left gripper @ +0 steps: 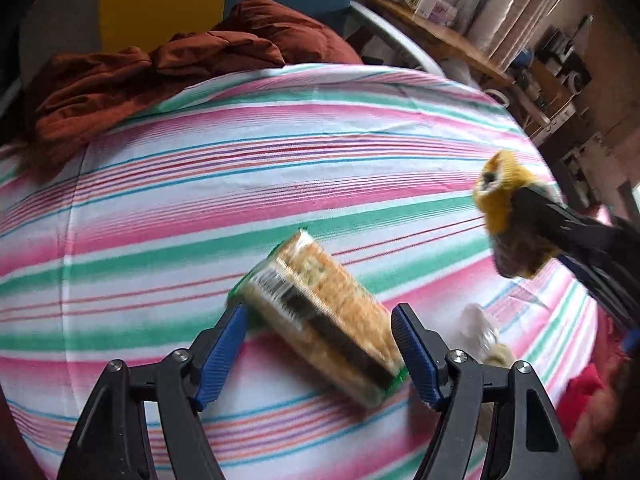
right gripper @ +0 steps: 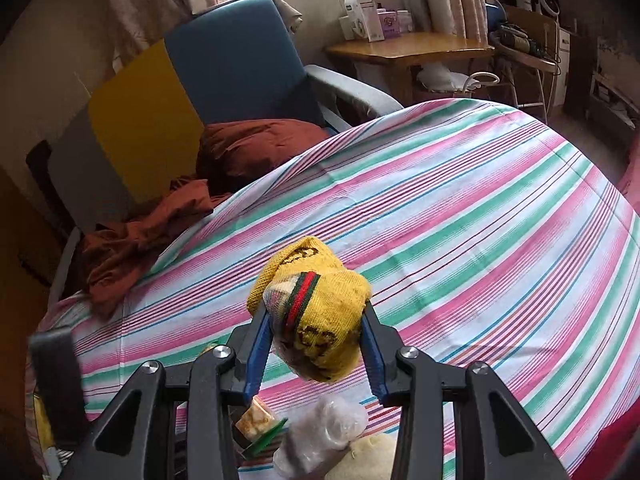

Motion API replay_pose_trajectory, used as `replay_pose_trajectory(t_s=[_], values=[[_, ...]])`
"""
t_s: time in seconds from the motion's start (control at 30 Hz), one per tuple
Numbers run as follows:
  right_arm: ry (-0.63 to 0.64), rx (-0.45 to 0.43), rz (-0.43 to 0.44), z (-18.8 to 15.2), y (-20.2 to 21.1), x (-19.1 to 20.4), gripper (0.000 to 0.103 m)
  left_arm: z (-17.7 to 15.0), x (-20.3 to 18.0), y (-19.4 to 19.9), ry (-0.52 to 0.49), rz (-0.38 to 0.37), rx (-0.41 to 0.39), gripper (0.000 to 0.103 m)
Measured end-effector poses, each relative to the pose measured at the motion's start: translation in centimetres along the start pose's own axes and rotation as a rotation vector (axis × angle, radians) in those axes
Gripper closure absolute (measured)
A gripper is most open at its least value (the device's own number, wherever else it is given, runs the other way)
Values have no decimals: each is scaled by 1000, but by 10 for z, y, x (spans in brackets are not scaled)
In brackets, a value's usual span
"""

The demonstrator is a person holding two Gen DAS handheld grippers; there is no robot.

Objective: Organize objects
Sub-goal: 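Grasp the green-wrapped cracker packet with the left tool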

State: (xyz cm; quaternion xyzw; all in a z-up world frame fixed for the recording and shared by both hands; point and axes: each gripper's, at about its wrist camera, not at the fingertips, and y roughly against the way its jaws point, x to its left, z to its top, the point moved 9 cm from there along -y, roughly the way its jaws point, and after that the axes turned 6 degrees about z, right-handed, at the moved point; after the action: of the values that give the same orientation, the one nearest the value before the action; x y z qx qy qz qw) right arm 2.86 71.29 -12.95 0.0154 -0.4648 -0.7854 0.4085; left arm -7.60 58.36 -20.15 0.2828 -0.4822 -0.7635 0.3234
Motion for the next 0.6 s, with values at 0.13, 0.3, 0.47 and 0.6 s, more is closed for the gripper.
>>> replay_pose_trajectory(t_s=[0.13, 0.3, 0.47, 0.6], values=[[12, 7, 1, -2, -1, 1, 62, 6, -6, -13, -43, 52, -11, 27], [53, 36, 16, -6, -6, 7, 62, -1, -7, -12, -169, 77, -61, 34], [143, 67, 73, -14, -11, 32, 62, -23, 19, 5, -268, 83, -98, 50], [239, 112, 115, -28, -18, 56, 62, -47, 49, 20, -282, 94, -133, 51]])
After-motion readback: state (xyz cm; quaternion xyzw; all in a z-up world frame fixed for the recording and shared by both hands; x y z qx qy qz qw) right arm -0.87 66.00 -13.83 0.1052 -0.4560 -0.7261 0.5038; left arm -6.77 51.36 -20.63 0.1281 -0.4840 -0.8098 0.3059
